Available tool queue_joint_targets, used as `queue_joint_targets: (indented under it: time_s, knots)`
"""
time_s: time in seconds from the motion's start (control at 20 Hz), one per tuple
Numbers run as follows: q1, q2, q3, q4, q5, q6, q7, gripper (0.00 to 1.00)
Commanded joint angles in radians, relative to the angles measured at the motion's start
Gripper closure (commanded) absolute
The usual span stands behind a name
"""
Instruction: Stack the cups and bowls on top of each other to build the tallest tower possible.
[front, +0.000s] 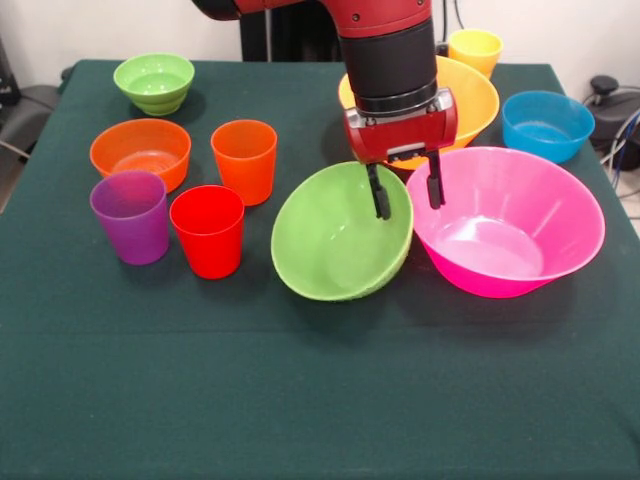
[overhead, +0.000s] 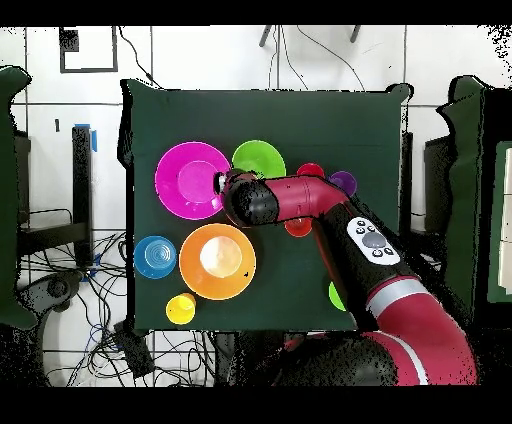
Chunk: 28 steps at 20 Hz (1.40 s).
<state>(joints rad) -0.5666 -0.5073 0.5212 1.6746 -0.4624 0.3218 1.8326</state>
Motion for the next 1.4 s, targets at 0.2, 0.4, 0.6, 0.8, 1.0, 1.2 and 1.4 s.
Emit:
queue_joint_targets:
  time_s: [0.2, 0.4, 0.6, 0.8, 1.0, 1.2, 1.4]
  knots:
    - [0.019, 0.02, -0.015, -0.051, -0.09, -0.032, -0.035, 0.0]
    - [0.019, 0.019, -0.013, -0.052, -0.087, -0.027, -0.038, 0.0]
    - [0.018, 0.024, -0.012, -0.05, -0.087, -0.03, -0.036, 0.0]
    - [0.019, 0.031, -0.017, -0.045, -0.091, -0.043, -0.029, 0.0]
    - [0.008, 0.001, -0.018, -0.019, -0.086, -0.028, -0.03, 0.0]
    - [-0.009, -0.096, -0.004, 0.036, -0.052, 0.044, -0.042, 0.0]
    - [-0.029, -0.183, 0.009, 0.085, -0.021, 0.111, -0.058, 0.0]
